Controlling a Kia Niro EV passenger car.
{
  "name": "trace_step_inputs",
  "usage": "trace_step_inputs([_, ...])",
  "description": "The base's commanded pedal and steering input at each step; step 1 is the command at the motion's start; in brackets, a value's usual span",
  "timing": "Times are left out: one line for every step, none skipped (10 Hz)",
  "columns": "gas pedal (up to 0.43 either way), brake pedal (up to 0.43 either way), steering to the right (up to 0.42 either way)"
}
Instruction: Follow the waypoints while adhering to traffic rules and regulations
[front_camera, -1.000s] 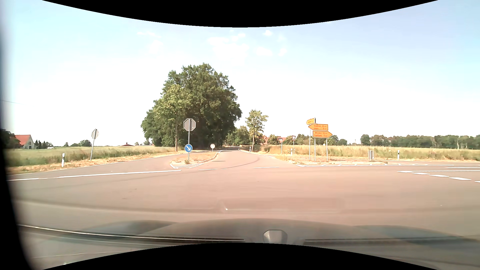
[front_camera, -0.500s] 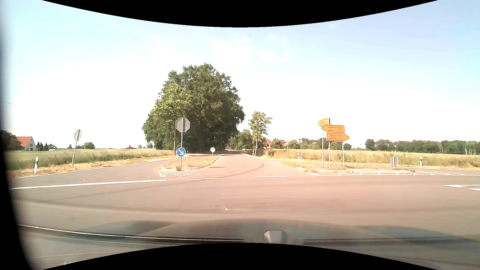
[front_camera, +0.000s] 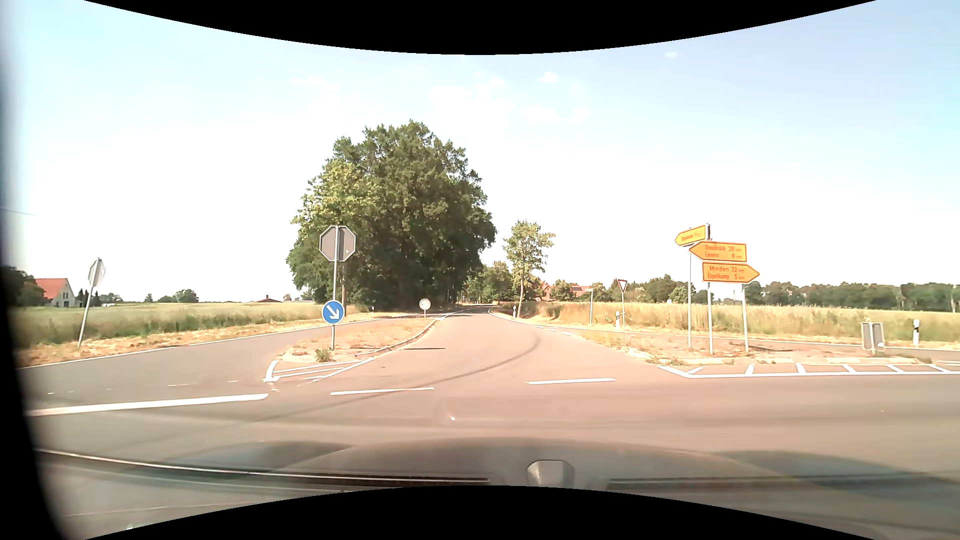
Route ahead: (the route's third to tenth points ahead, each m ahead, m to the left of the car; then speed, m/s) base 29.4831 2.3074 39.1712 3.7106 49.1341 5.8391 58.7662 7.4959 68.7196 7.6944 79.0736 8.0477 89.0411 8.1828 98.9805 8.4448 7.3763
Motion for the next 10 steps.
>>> trace_step_inputs([0.531,0.006,-0.025])
trace_step_inputs([0.531,0.006,-0.025])
trace_step_inputs([0.52,0.006,-0.025])
trace_step_inputs([0.5,0.006,-0.023])
trace_step_inputs([0.5,0.006,-0.019])
trace_step_inputs([0.5,0.006,-0.019])
trace_step_inputs([0.5,0.006,-0.019])
trace_step_inputs([0.488,0.006,-0.019])
trace_step_inputs([0.488,0.006,-0.02])
trace_step_inputs([0.48,0.006,-0.02])
